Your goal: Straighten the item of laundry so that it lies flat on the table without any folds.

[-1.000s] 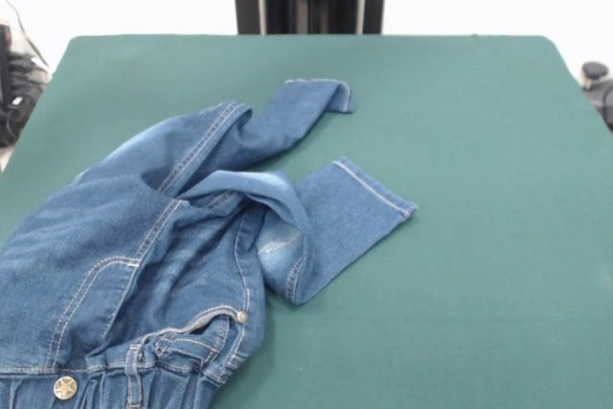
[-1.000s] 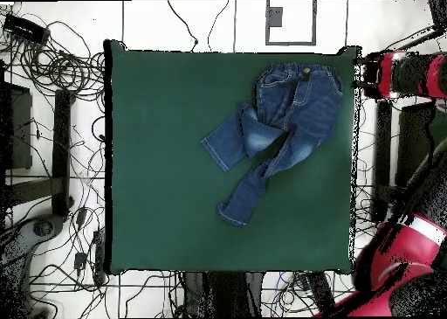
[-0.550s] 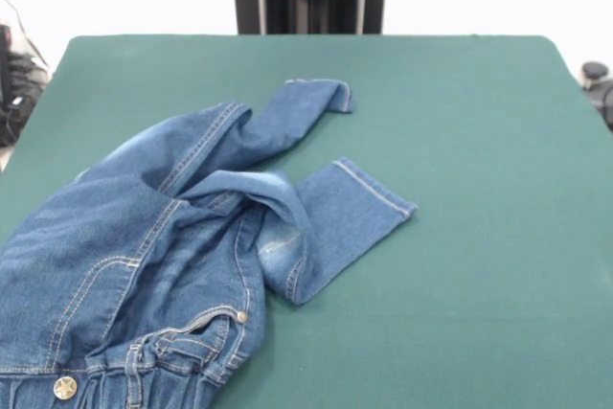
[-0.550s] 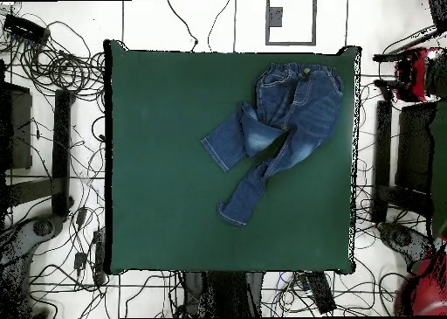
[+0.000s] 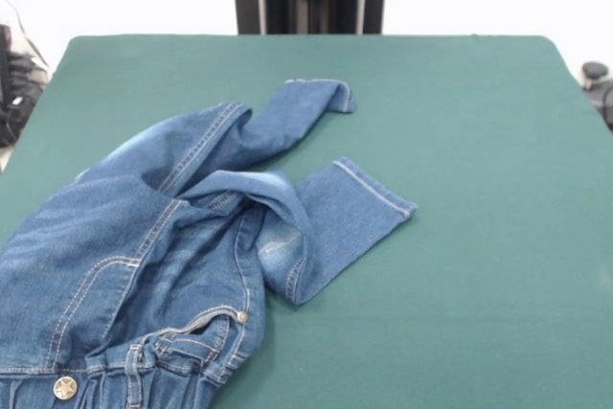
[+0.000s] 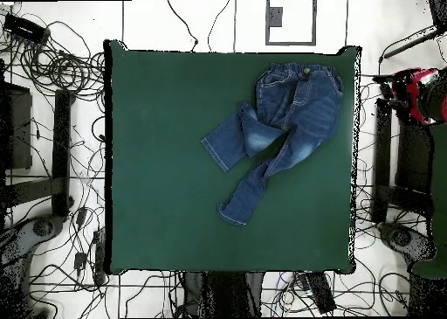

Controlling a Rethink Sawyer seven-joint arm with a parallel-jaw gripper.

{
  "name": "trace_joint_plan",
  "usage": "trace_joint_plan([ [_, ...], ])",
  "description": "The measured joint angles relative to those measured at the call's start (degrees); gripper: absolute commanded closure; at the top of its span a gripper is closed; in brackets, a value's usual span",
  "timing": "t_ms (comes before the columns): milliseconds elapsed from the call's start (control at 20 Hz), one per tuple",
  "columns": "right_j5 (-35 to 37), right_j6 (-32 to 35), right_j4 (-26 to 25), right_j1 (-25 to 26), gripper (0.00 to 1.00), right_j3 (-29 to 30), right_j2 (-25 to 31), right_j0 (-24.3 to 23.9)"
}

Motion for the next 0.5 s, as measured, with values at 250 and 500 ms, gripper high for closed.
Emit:
trace_joint_plan([
  [250, -4.3, 0.0, 0.0, -4.1, 0.00, 7.9, -1.3, 0.1],
  [500, -8.9, 0.8, 0.3, -7.7, 0.00, 14.6, -2.9, 0.6],
])
